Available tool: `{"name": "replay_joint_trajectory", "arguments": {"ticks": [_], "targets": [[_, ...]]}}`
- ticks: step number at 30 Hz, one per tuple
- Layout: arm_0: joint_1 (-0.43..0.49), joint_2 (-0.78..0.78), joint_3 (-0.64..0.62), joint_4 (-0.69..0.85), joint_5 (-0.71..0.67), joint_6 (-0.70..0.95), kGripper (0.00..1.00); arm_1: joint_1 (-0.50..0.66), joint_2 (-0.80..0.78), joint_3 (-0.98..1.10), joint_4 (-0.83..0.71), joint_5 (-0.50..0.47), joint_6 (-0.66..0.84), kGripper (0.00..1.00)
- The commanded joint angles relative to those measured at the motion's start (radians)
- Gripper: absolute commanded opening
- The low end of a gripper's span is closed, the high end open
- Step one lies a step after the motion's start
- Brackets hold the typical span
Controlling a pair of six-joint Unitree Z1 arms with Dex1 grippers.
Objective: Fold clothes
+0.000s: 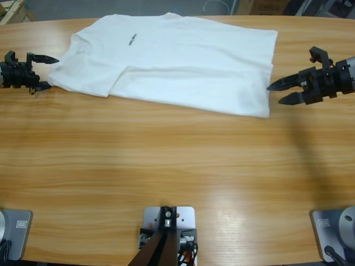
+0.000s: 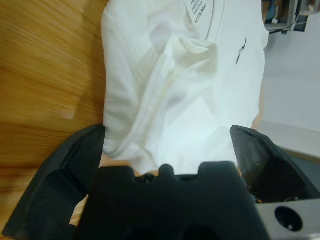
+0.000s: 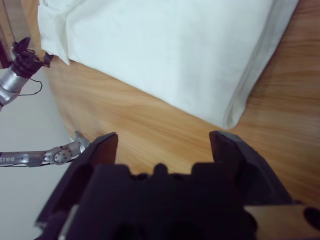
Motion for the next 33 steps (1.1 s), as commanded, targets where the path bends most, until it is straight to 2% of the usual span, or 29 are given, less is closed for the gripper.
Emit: {"name": "replay_joint_trajectory", "arguments": {"ticks": [1,12,17,22,33], "targets": [[0.006,0.036,0.01,0.001,-0.008,-0.007,0.002,0.008,0.034,0.01,-0.014,0.022,-0.008,0.743],[0.027,0.038,-0.007,0.0,-0.011,-0.009,0.0,0.004,0.042,0.012,-0.018,0.033,-0.005,0.734],[0.028,0.037,-0.004,0.0,-0.015,-0.007,0.0,-0.004,0.014,0.052,-0.06,0.03,0.046,0.735],[0.028,0.024,-0.004,0.001,-0.027,-0.01,0.0,-0.027,-0.036,0.182,-0.225,0.03,0.153,0.738],[0.036,-0.02,0.019,0.003,-0.037,-0.01,0.0,-0.027,-0.012,0.462,-0.614,-0.001,0.377,0.746]]}}
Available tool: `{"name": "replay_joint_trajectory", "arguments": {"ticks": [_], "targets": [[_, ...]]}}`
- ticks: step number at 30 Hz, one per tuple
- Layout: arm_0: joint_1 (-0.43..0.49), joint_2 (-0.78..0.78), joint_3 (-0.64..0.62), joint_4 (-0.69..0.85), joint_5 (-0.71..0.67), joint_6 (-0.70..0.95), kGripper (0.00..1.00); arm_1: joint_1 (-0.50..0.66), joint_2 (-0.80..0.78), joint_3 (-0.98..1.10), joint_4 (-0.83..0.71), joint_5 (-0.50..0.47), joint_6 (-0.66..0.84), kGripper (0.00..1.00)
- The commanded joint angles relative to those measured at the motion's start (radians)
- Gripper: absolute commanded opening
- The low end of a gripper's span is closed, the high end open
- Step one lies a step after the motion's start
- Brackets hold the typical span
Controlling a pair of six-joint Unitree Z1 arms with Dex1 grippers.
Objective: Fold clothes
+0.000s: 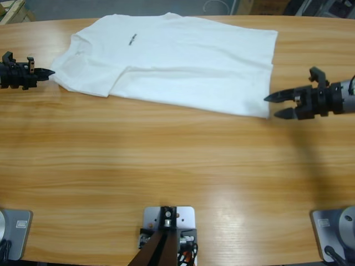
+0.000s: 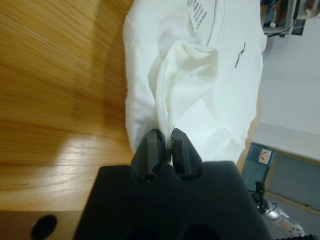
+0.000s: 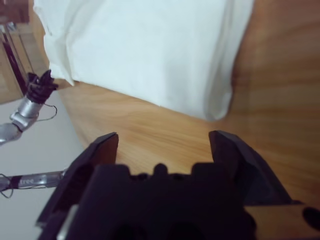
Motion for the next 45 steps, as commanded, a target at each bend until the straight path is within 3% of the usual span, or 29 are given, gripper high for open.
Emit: {"name": "replay_joint_trajectory", "arguments": {"ticks": [1,19,20,22,23,24,35,40,41,42,43,45], "targets": [[0.012,-0.021,0.02,0.003,-0.025,-0.01,0.0,-0.008,0.006,0.16,-0.216,-0.018,0.125,0.746],[0.033,-0.037,0.037,0.006,-0.026,-0.002,0.0,0.047,0.215,0.188,-0.444,-0.011,0.128,0.723],[0.033,-0.037,0.039,0.006,-0.026,-0.002,0.0,0.049,0.212,0.189,-0.445,-0.011,0.128,0.677],[0.033,-0.041,0.046,0.006,-0.028,0.001,0.0,0.051,0.198,0.196,-0.445,-0.02,0.128,0.355],[0.033,-0.044,0.046,0.006,-0.028,0.0,0.0,0.051,0.19,0.202,-0.446,-0.025,0.126,0.093],[0.033,-0.048,0.046,0.007,-0.028,-0.001,0.0,0.051,0.188,0.206,-0.448,-0.026,0.121,0.0],[0.031,-0.127,0.089,0.021,-0.029,-0.001,0.0,0.051,0.2,0.279,-0.636,0.005,0.125,0.0],[0.03,-0.148,0.105,0.021,-0.029,-0.001,0.0,0.051,0.151,0.277,-0.639,0.033,0.139,0.0],[0.03,-0.149,0.105,0.021,-0.029,-0.001,0.0,0.051,0.135,0.294,-0.638,0.028,0.139,0.221],[0.03,-0.152,0.105,0.021,-0.029,-0.002,0.0,0.051,0.125,0.311,-0.638,0.016,0.14,0.551],[0.03,-0.153,0.107,0.021,-0.029,-0.002,0.0,0.051,0.128,0.321,-0.639,0.011,0.14,0.75],[0.031,-0.153,0.11,0.021,-0.029,-0.001,0.0,0.051,0.139,0.329,-0.64,0.009,0.14,0.9]]}}
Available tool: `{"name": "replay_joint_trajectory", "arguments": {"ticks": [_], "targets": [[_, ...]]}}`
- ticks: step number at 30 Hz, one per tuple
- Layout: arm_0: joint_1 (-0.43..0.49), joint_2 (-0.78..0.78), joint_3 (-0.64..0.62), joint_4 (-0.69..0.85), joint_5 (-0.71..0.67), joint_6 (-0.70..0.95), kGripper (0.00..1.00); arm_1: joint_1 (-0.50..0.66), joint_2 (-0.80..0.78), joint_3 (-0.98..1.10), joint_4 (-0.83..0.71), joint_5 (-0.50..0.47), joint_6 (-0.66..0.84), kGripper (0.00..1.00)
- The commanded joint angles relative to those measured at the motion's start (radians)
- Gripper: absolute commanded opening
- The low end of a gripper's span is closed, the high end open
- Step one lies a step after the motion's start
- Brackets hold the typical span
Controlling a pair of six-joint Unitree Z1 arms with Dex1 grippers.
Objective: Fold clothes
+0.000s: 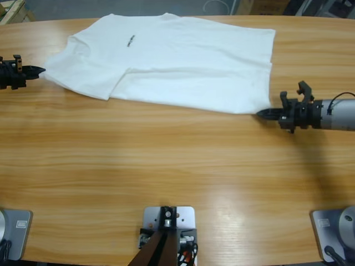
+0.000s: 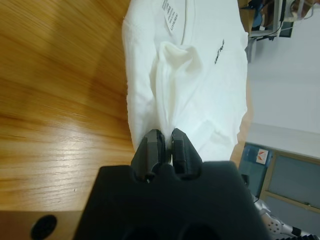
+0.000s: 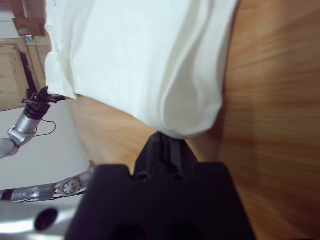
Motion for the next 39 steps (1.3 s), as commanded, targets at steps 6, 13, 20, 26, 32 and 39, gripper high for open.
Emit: {"name": "replay_joint_trajectory", "arguments": {"ticks": [6,13,20,26,32,39], "targets": [[0.01,-0.034,0.041,0.016,-0.016,-0.002,0.0,0.066,-0.121,0.068,-0.01,-0.099,0.077,1.0],[0.008,-0.036,0.05,0.016,-0.017,0.0,0.0,0.136,-0.39,0.003,0.379,-0.333,0.089,0.987],[0.006,-0.047,0.05,0.025,-0.016,0.0,0.0,0.15,-0.277,-0.049,0.374,-0.372,0.093,0.987],[0.005,-0.045,0.056,0.027,-0.015,0.001,0.0,0.15,-0.146,-0.093,0.265,-0.361,0.103,0.973],[0.005,-0.031,0.053,0.027,-0.013,0.002,0.0,0.15,-0.08,-0.108,0.235,-0.351,0.106,0.849],[0.007,-0.012,0.048,0.026,-0.012,0.01,0.0,0.216,-0.04,-0.103,0.207,-0.346,0.155,0.471]]}}
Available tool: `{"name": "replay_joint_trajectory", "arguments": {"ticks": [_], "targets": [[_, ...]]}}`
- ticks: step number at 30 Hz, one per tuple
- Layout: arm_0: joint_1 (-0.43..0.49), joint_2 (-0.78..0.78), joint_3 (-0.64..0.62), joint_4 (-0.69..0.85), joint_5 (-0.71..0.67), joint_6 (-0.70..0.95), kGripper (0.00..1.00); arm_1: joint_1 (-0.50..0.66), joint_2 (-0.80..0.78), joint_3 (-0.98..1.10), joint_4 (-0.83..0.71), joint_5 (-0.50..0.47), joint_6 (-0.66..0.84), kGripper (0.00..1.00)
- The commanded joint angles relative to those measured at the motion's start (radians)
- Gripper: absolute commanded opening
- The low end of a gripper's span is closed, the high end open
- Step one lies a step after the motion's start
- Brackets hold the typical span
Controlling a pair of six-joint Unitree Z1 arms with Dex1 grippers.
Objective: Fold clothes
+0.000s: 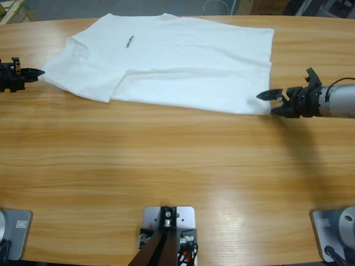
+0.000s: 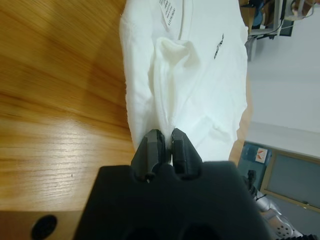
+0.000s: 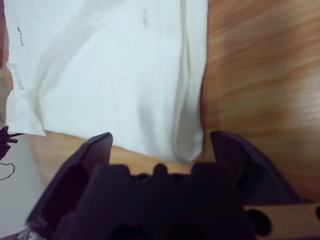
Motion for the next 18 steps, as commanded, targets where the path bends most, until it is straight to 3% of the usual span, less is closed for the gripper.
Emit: {"name": "replay_joint_trajectory", "arguments": {"ticks": [1,2,3,5,18], "targets": [[0.008,0.02,0.018,0.012,-0.011,0.011,0.0,0.073,0.109,0.027,-0.021,0.004,0.057,0.468],[0.008,0.021,0.018,0.012,-0.011,0.012,0.0,0.076,0.108,0.028,-0.021,0.005,0.06,0.392],[0.009,0.023,0.019,0.013,-0.011,0.013,0.0,0.077,0.103,0.031,-0.02,0.006,0.062,0.22],[0.008,0.027,0.019,0.012,-0.011,0.015,0.0,0.077,0.088,0.038,-0.019,0.005,0.064,0.027],[-0.024,-0.034,0.069,0.037,0.0,0.001,0.0,0.077,-0.035,0.05,0.042,0.004,0.058,0.0]]}}
